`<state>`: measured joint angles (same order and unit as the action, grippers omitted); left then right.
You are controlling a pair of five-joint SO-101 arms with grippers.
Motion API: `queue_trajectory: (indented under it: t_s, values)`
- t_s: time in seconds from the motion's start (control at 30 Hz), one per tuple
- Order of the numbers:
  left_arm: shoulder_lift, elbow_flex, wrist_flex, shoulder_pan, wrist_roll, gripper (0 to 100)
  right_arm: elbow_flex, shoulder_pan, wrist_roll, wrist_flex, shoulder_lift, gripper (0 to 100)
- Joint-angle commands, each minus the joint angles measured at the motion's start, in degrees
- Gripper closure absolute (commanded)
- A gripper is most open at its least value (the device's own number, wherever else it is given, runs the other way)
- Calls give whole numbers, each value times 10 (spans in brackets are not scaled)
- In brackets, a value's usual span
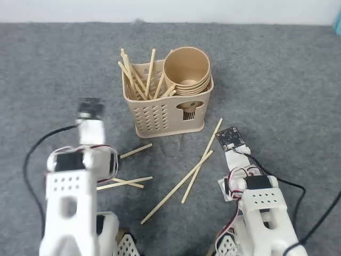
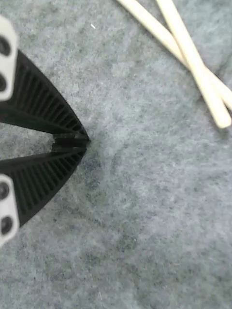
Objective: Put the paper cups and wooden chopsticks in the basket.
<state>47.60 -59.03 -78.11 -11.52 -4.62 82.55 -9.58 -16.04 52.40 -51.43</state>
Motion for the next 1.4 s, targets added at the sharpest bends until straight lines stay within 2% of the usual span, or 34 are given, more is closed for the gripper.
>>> queue_trajectory:
  t_s: [0.0, 0.07, 0.23, 0.57, 0.73, 0.9, 1.07, 1.37]
  values:
    - [-120, 29, 13, 30, -135, 845, -4, -5, -5, 10, -6, 991]
    - [-156, 36, 38, 43, -139, 844, -4, -5, -5, 10, -6, 991]
    - [-230, 33, 175, 47, -136, 844, -4, -5, -5, 10, -6, 991]
    - [-366, 33, 303, 45, -136, 848, -4, -5, -6, 10, -6, 991]
    - [-370, 35, 259, 47, -137, 848, -5, -5, -6, 10, -6, 991]
    - [-319, 33, 200, 51, -139, 852, -5, -5, -6, 8, -6, 991]
    - [-236, 32, 142, 80, -139, 999, -5, -5, -6, 7, -6, 991]
    - [-135, -23, 80, 145, -137, 987, -5, -5, -6, 7, -6, 991]
